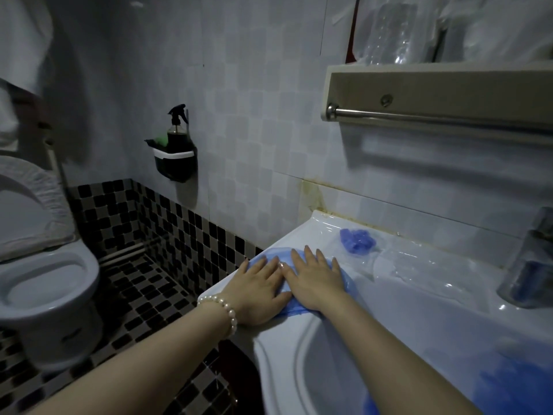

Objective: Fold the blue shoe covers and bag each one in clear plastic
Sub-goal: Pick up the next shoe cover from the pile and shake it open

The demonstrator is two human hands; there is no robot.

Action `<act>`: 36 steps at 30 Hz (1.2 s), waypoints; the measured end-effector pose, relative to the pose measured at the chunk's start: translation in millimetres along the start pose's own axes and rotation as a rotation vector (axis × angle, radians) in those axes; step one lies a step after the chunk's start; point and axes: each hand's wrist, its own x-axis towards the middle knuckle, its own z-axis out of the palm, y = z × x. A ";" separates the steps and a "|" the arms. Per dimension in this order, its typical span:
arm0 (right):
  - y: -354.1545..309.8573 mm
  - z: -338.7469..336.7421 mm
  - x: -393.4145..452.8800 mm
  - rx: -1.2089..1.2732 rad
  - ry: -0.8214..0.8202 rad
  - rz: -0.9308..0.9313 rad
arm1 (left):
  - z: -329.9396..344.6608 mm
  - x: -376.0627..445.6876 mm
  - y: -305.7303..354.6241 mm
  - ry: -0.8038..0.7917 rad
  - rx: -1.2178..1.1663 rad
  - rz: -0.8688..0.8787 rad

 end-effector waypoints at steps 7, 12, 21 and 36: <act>3.7 -3.3 -3.1 0.019 0.238 -0.133 | -12.8 2.6 1.3 0.004 -0.269 -0.063; 12.7 -42.1 -12.4 0.210 1.023 -0.369 | -51.7 -12.2 -26.7 0.477 -0.646 -0.299; 0.5 -29.7 -28.7 0.184 0.191 -0.238 | -52.9 -32.8 -37.6 -0.021 -0.524 -0.558; 4.6 0.2 -22.2 -0.027 0.050 -0.299 | -45.9 -28.4 -44.1 0.175 -1.494 -0.700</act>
